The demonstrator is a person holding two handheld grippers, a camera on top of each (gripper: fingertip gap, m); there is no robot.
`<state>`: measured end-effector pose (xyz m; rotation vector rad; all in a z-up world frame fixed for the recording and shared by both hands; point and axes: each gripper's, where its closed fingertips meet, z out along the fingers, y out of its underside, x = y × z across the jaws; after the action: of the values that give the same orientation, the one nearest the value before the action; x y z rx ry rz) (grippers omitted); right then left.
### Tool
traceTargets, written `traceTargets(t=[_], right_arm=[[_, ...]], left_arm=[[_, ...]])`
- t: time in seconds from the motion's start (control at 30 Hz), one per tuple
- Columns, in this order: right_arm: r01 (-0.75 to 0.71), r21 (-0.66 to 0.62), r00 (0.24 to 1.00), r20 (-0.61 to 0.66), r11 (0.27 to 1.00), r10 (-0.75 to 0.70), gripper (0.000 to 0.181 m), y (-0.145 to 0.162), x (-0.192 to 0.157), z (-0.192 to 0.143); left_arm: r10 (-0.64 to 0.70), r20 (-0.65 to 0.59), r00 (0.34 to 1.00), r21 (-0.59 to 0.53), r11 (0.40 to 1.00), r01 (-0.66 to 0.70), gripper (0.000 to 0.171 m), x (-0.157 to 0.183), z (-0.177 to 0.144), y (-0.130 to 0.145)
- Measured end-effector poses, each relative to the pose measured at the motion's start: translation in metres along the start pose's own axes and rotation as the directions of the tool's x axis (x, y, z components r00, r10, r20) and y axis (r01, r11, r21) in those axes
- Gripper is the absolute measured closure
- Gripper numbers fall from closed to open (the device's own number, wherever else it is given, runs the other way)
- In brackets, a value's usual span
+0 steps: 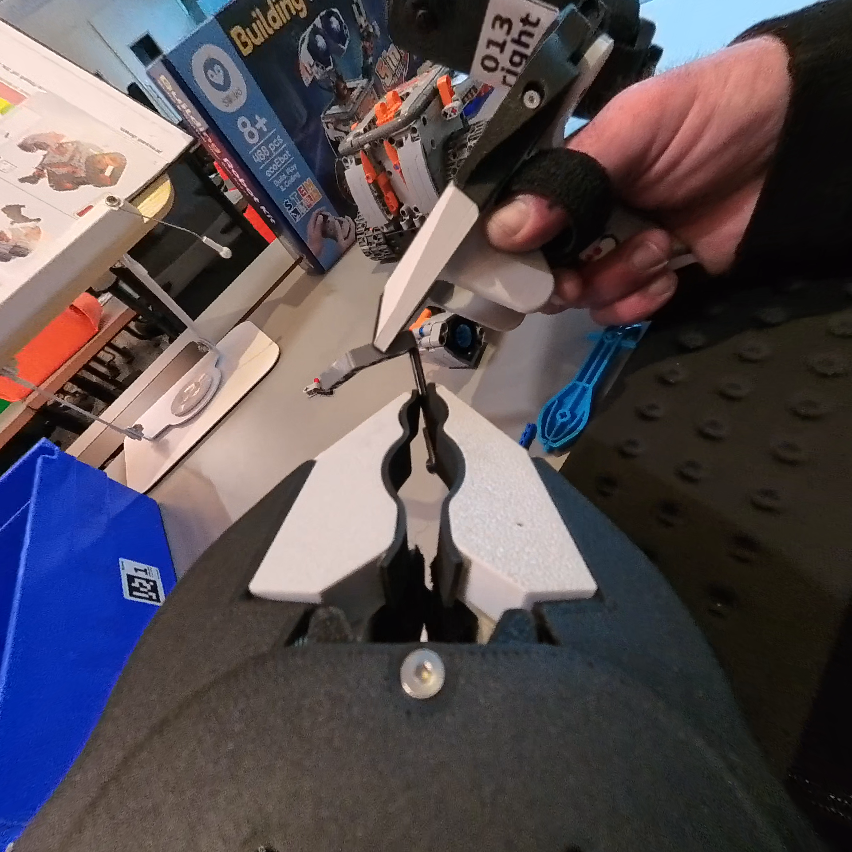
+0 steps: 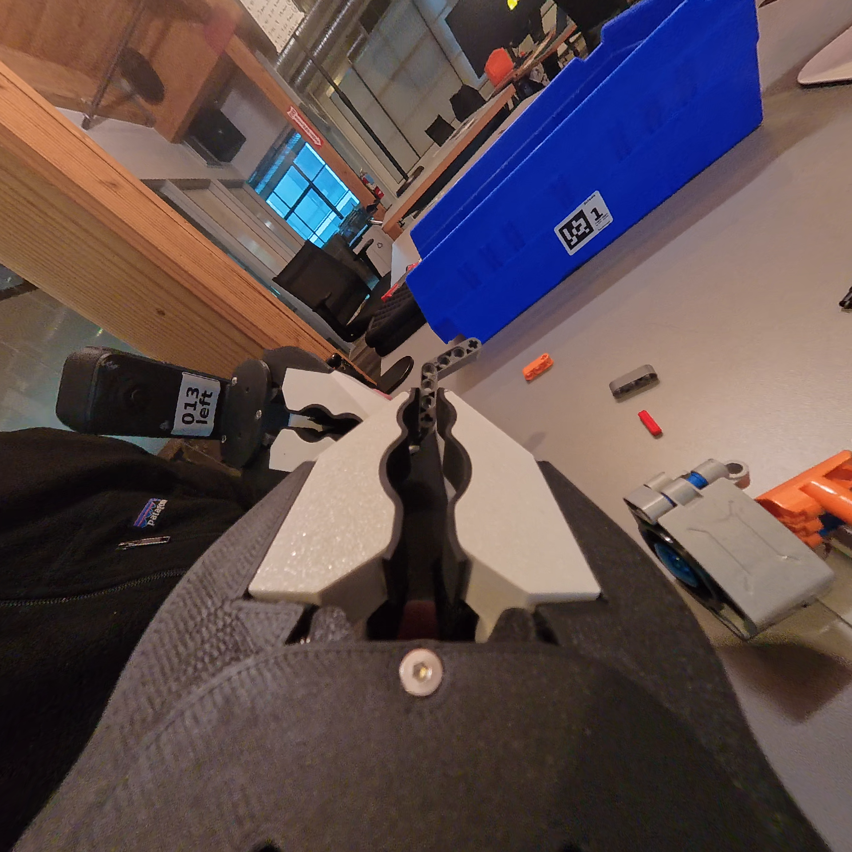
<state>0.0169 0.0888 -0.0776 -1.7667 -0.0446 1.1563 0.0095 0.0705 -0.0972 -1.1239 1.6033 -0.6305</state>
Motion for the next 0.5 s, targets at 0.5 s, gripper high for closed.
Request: traceTargets(t=[0.5], right_arm=[[-0.003,0.046,0.995,0.101,0.999,-0.001,0.177,-0.006,-0.012,-0.002]], left_arm=[[-0.213,-0.171,0.962,0.101,0.968,0.232,0.171,0.000,-0.008,-0.012]])
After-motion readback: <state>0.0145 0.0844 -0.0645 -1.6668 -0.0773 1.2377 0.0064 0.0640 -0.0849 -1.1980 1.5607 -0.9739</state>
